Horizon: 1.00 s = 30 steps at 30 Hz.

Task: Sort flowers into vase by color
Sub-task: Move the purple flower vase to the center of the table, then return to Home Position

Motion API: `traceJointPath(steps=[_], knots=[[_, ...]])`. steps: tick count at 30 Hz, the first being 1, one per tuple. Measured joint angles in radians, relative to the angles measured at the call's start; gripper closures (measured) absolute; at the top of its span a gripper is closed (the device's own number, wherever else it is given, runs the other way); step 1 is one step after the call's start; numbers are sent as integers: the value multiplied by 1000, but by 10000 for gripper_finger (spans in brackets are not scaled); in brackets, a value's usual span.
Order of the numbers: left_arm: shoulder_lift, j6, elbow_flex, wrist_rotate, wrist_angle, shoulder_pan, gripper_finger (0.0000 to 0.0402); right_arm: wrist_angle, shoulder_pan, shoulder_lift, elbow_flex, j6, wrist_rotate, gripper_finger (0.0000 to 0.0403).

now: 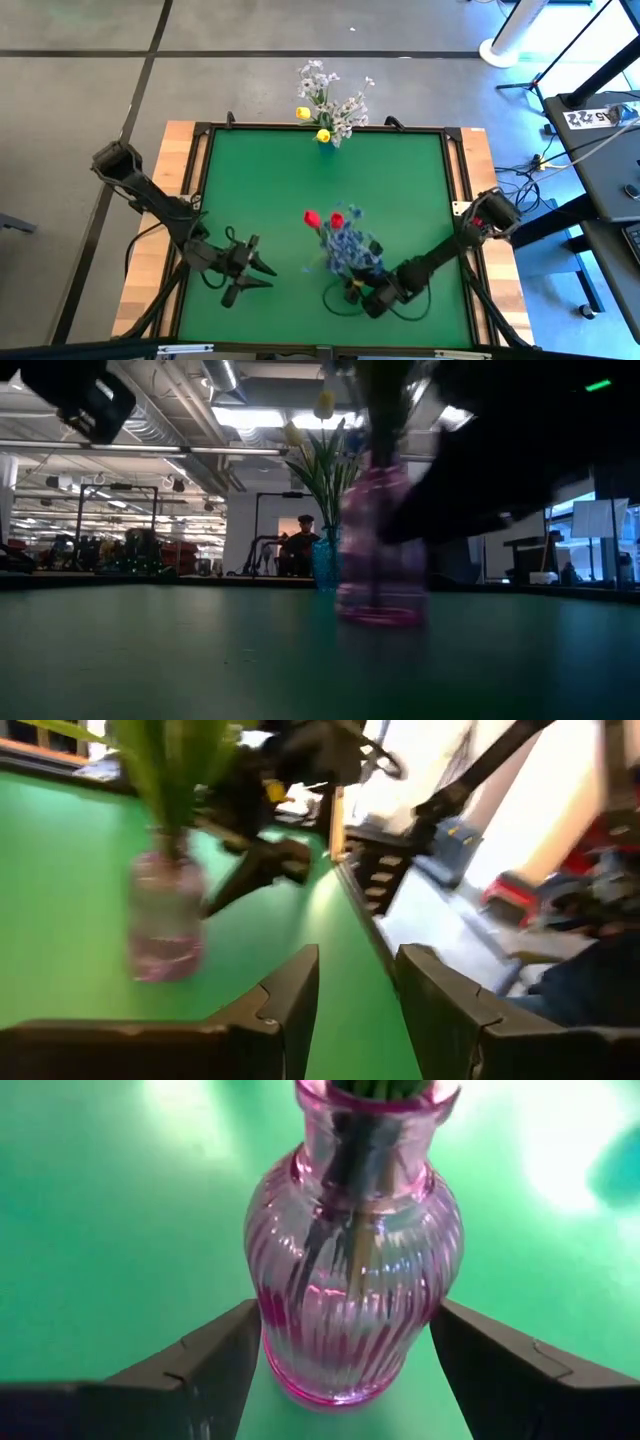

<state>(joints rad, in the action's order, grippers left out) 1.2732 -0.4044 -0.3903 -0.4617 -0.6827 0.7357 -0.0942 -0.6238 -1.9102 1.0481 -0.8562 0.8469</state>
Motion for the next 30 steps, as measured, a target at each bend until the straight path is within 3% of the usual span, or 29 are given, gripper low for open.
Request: traceJointPath(steps=[4, 8, 13, 21, 30], knots=[[5, 4, 90, 32, -157, -20, 269, 53, 88, 0, 0, 88, -21, 114], [5, 8, 94, 45, -175, -64, 269, 155, 167, 0, 0, 195, -59, 114], [5, 14, 94, 137, -192, -158, 269, 225, 232, 1, 0, 278, -125, 114], [5, 26, 94, 240, -220, -269, 269, 118, 138, 69, -40, 314, -110, 114], [17, 135, 94, 431, -270, -478, 269, 271, 87, 197, -200, 441, -231, 114]])
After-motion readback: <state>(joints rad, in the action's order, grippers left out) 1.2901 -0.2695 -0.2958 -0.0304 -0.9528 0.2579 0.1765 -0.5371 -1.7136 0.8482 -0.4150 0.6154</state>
